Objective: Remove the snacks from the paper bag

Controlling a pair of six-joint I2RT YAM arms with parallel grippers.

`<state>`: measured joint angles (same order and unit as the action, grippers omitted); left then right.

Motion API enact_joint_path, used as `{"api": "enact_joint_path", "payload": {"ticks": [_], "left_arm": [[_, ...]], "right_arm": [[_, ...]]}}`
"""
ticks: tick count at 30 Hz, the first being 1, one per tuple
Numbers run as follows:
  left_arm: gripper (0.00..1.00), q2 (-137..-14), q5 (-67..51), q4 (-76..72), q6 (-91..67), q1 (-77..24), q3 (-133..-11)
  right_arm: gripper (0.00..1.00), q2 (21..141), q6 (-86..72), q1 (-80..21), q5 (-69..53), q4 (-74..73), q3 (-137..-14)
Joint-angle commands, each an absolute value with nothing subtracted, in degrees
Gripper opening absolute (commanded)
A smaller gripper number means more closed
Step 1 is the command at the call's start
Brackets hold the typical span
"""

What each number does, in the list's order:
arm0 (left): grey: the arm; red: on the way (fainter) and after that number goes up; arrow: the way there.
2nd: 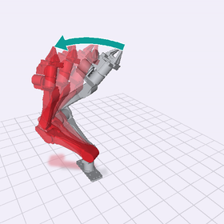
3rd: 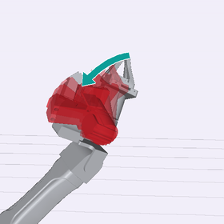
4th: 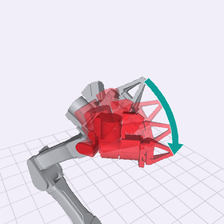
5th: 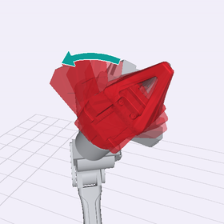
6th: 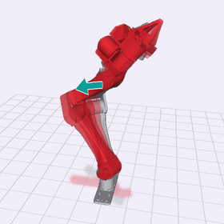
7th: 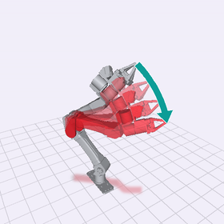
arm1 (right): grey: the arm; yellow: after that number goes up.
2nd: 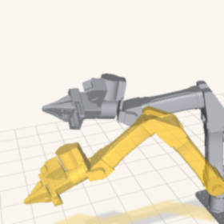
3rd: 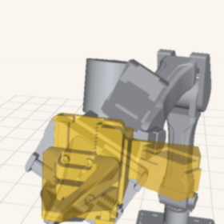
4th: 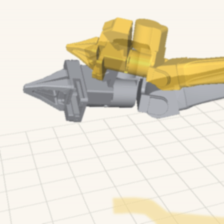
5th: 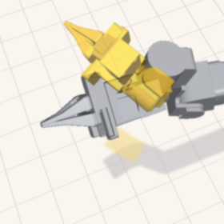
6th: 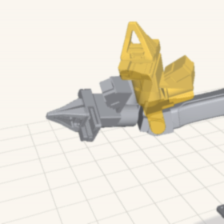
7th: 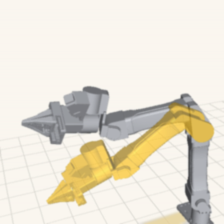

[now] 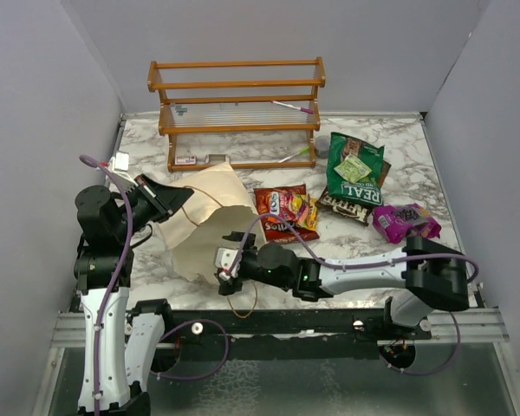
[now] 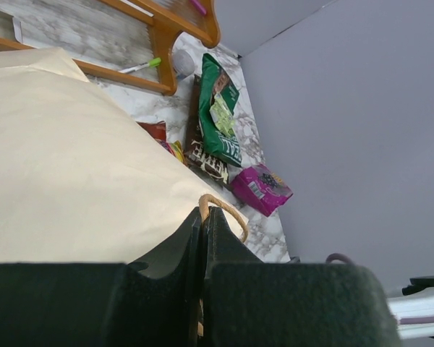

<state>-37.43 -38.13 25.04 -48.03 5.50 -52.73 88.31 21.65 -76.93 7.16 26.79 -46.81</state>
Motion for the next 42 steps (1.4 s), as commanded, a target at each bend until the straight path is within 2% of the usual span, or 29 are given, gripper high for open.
{"api": "enact_joint_path", "payload": {"ticks": [1, 7, 13, 17, 23, 30, 35, 42], "left_arm": [[0.00, -36.75, -37.97, 25.40, -47.12, 5.24, -55.26], [0.00, -36.25, -38.02, 26.19, -46.94, 5.26, -55.75], [0.00, -36.50, -38.97, 25.93, -47.21, 4.97, -56.38], [0.00, -36.33, -39.02, 26.16, -47.08, 4.63, -56.78], [0.00, -36.04, -39.25, 26.88, -45.64, 3.51, -57.41], [0.00, -35.43, -39.57, 27.00, -45.09, 2.90, -56.58], [0.00, -35.74, -38.94, 27.86, -44.14, 2.72, -56.04], [0.00, -36.37, -36.95, 27.74, -42.91, 2.72, -53.96]], "right_arm": [[1.00, 95.75, 34.02, -76.54, 14.33, 34.99, -50.49], [0.92, 102.74, 34.23, -72.65, 8.16, 40.30, -54.98], [0.90, 113.53, 37.46, -70.73, 12.15, 47.61, -61.74], [0.92, 118.77, 37.80, -68.71, 10.71, 50.60, -65.04], [0.99, 125.68, 40.42, -65.57, 8.75, 49.39, -72.53], [0.99, 133.14, 44.37, -64.72, 9.55, 46.19, -80.62], [1.00, 131.09, 45.36, -64.77, 7.51, 45.44, -76.29], [0.99, 115.46, 46.47, -65.45, -0.92, 39.80, -61.79]]}}
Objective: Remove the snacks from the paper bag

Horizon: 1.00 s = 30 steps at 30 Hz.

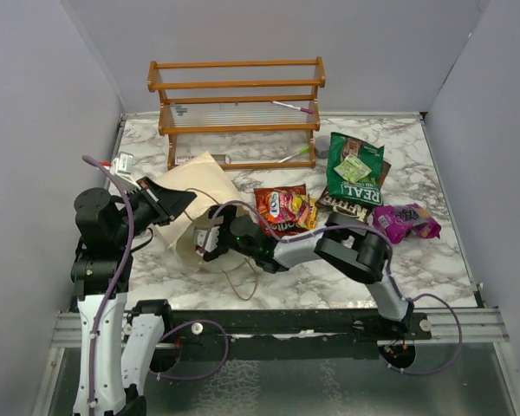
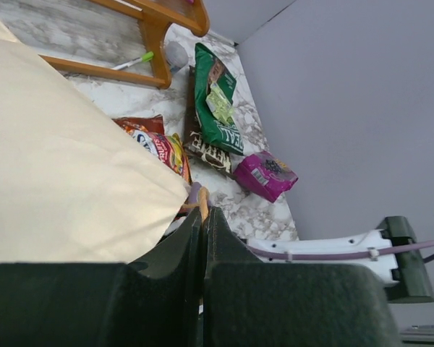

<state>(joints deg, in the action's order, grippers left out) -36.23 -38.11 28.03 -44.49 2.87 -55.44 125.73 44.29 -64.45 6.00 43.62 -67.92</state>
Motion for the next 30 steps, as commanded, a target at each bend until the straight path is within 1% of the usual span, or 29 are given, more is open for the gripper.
{"api": "enact_joint_path", "payload": {"ticks": [1, 5, 10, 13, 15, 18, 20, 22, 24, 27, 30], "left_arm": [[0.00, -36.31, -37.15, 27.01, -42.89, 2.68, -53.34], [0.00, -35.83, -38.81, 22.94, -43.39, 2.71, -50.44], [0.00, -32.76, -44.94, 10.45, -45.64, 2.72, -45.10], [0.00, -28.47, -49.58, 2.12, -51.47, 1.38, -40.06], [0.00, -23.67, -49.63, -0.98, -56.35, -0.74, -34.52], [0.00, -11.29, -47.72, -0.86, -63.50, -1.58, -25.93], [0.00, -4.31, -46.97, 0.65, -66.67, -1.58, -23.15], [0.00, -0.98, -45.99, 0.24, -69.43, -1.58, -22.34], [0.00, -3.75, -44.73, -2.24, -69.43, -1.58, -23.34], [0.00, -14.59, -43.91, -2.89, -62.78, -1.58, -29.73], [0.00, -26.07, -43.96, 5.02, -52.88, -1.58, -41.61]], "right_arm": [[0.98, 113.43, 48.01, -65.84, -1.16, 39.33, -59.88], [0.98, 108.22, 55.45, -67.89, 1.37, 39.18, -54.34], [0.96, 109.24, 58.24, -68.21, 4.43, 41.23, -53.06], [0.96, 109.97, 61.09, -70.78, 6.03, 44.63, -51.70], [0.95, 110.23, 62.66, -72.34, 6.75, 46.29, -50.34], [0.95, 110.83, 60.81, -73.35, 6.74, 49.28, -48.70], [0.95, 111.68, 59.09, -73.50, 7.35, 48.96, -49.35], [0.94, 112.74, 58.70, -73.54, 8.21, 49.36, -50.12], [0.94, 113.72, 58.98, -73.60, 8.70, 49.54, -51.24], [0.94, 115.14, 59.59, -73.63, 10.76, 49.47, -53.39], [0.94, 116.01, 59.67, -73.53, 12.96, 49.21, -54.58]]}}
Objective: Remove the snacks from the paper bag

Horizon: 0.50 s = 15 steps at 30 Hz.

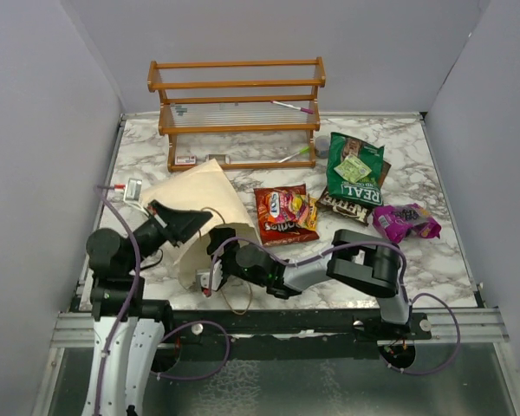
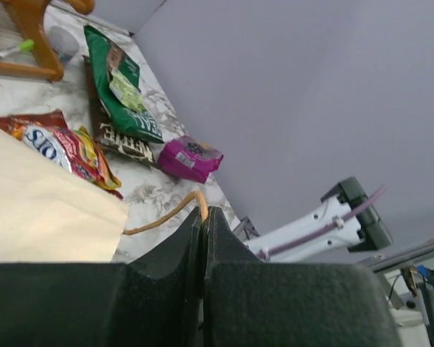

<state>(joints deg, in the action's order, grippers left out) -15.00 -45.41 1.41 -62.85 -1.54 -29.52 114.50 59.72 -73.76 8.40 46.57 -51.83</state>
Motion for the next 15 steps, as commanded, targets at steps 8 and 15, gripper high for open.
{"api": "enact_joint_path", "payload": {"ticks": [8, 15], "left_arm": [[0.00, -19.33, -47.13, -3.87, -64.19, -1.58, -34.85], [0.00, -17.91, -46.79, 6.71, -57.75, -1.58, -36.65]], "right_arm": [[0.95, 118.93, 63.41, -73.79, 18.09, 49.18, -57.44], [0.93, 120.03, 71.79, -71.11, 8.50, 42.99, -63.43]]}}
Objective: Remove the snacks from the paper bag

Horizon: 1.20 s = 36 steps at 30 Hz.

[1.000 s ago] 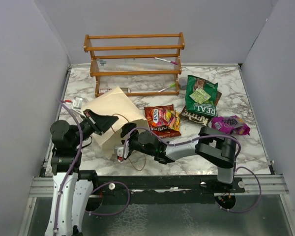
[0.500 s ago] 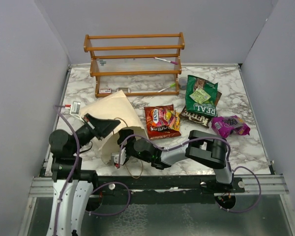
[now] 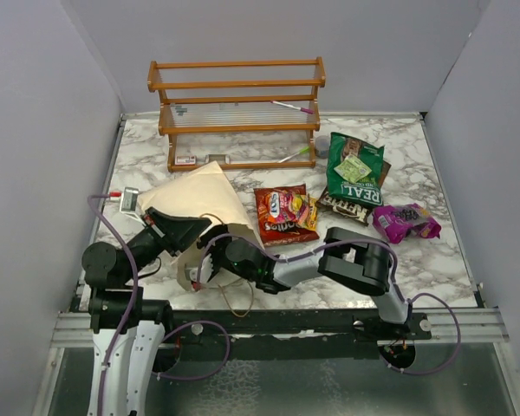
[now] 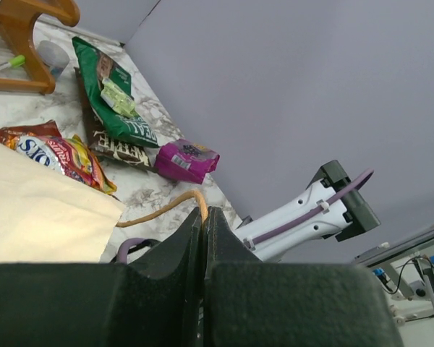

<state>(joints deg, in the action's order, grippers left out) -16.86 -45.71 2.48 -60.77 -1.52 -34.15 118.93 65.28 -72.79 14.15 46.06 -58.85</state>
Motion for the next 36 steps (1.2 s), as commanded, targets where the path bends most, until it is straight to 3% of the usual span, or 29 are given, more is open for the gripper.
{"api": "enact_joint_path", "payload": {"ticks": [1, 5, 9, 13, 24, 36], "left_arm": [[0.00, -18.08, -47.04, 7.40, -56.79, -1.58, -37.30], [0.00, -18.08, -48.26, 8.27, -54.88, -1.66, -38.76], [0.00, -17.88, -48.69, 7.87, -55.10, -1.82, -38.52], [0.00, -17.80, -49.04, 8.19, -55.10, -2.09, -38.29], [0.00, -17.93, -48.73, 9.92, -53.91, -2.64, -38.24], [0.00, -19.48, -49.32, 9.52, -54.41, -3.09, -39.80]], "right_arm": [[0.93, 120.93, 73.45, -70.53, 8.04, 43.90, -64.29], [0.92, 125.81, 79.30, -68.99, 6.53, 46.36, -68.31], [0.99, 131.12, 82.66, -67.98, 6.32, 51.14, -72.61], [0.99, 134.98, 84.66, -66.08, 5.15, 51.44, -76.74], [0.99, 137.97, 87.97, -65.48, 7.99, 58.79, -80.55], [0.99, 144.94, 85.28, -63.62, 5.03, 46.43, -95.09]]}}
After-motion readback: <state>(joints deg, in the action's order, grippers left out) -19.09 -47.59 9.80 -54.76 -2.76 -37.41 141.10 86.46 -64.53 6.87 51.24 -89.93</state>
